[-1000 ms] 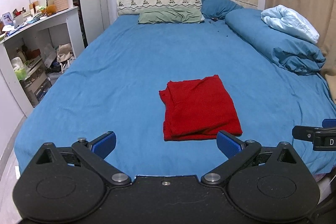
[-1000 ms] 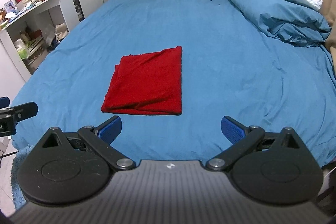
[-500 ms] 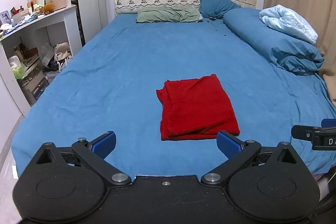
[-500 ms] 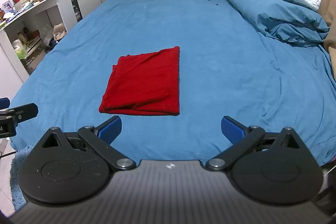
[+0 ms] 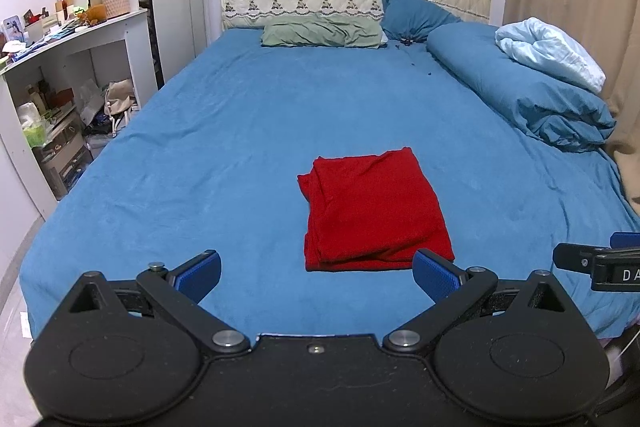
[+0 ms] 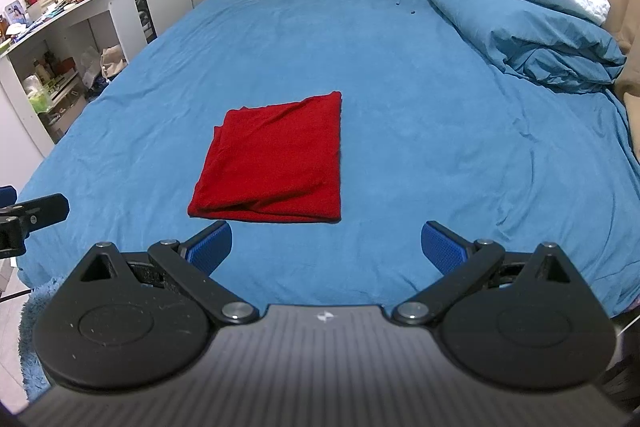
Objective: Fold small clothes
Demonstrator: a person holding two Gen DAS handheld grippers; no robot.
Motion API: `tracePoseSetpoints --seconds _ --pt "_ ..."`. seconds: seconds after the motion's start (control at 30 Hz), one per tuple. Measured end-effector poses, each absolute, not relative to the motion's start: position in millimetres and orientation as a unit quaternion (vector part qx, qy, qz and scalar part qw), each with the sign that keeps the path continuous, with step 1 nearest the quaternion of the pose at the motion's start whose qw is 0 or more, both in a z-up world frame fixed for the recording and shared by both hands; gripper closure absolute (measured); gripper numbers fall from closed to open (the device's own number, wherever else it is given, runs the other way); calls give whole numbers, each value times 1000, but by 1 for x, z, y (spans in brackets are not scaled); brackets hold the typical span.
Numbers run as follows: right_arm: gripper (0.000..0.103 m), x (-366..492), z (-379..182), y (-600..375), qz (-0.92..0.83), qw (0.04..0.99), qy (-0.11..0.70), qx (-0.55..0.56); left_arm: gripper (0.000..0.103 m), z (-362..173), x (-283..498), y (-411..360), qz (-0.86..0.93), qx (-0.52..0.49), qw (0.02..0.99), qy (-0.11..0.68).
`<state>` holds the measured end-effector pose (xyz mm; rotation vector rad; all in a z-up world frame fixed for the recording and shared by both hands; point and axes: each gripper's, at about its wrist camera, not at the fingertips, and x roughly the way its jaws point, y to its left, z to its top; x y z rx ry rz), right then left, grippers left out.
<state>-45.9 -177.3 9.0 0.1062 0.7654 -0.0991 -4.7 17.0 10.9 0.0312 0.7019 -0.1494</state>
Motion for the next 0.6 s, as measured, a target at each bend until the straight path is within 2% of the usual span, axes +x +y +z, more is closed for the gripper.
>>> tracePoseSetpoints --seconds 0.6 --pt "0 -46 10 -176 -50 925 372 50 0 13 -6 17 -75 10 937 340"
